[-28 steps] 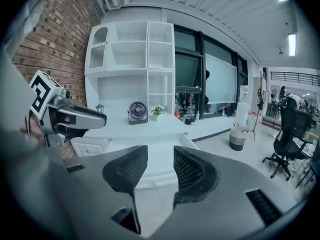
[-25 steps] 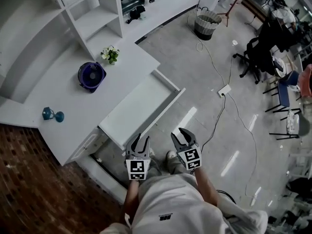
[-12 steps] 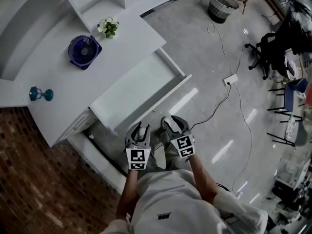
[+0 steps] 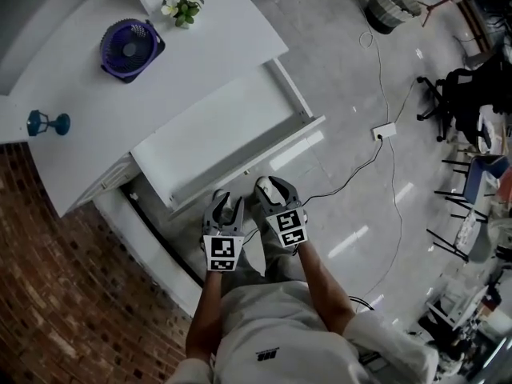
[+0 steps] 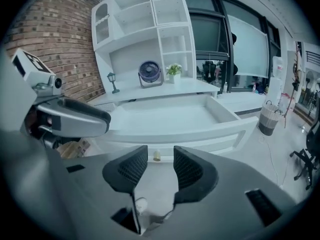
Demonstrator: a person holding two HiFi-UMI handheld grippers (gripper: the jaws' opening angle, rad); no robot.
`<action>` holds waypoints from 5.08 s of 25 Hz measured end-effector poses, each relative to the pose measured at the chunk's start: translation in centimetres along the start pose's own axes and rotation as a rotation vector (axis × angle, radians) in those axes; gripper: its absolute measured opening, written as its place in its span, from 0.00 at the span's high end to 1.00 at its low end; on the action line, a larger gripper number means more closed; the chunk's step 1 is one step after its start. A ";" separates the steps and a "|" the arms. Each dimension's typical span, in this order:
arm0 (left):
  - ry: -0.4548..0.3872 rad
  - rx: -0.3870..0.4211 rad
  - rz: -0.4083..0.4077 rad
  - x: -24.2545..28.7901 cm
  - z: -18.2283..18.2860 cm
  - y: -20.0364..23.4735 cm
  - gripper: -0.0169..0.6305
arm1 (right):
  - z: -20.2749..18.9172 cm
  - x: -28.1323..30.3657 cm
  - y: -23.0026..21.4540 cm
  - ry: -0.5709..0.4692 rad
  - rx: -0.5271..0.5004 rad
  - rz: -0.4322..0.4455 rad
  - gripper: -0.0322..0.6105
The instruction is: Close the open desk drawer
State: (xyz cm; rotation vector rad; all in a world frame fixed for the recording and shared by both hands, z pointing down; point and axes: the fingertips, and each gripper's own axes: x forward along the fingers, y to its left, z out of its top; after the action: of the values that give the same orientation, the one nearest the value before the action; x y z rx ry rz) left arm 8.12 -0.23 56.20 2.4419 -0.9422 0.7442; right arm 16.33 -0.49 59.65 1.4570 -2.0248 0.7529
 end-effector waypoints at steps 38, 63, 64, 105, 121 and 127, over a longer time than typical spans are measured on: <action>0.061 -0.090 0.031 3.4 -8.3 2.4 0.77 | -4.6 10.5 1.1 0.065 -0.034 0.045 0.83; 0.004 -0.147 0.132 3.0 -7.4 8.5 0.78 | -1.0 14.2 1.4 0.049 -0.059 0.040 0.83; 0.002 -0.149 0.135 3.1 -7.3 8.7 0.78 | -0.8 14.4 1.4 0.050 -0.062 0.041 0.83; -0.054 -0.177 0.195 5.8 -4.3 16.4 0.78 | 5.0 20.5 1.4 0.031 -0.102 0.059 0.83; -0.079 -0.188 0.223 6.7 -3.2 19.7 0.78 | 7.7 23.4 1.4 0.019 -0.110 0.065 0.83; -0.083 -0.189 0.226 7.1 -2.7 20.5 0.78 | 8.8 24.5 1.4 0.012 -0.115 0.067 0.83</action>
State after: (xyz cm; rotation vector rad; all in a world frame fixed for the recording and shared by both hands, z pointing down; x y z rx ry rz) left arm -2.75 -16.16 66.47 2.2406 -1.2753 0.5994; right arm 7.36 -22.54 70.36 1.3229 -2.0812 0.6591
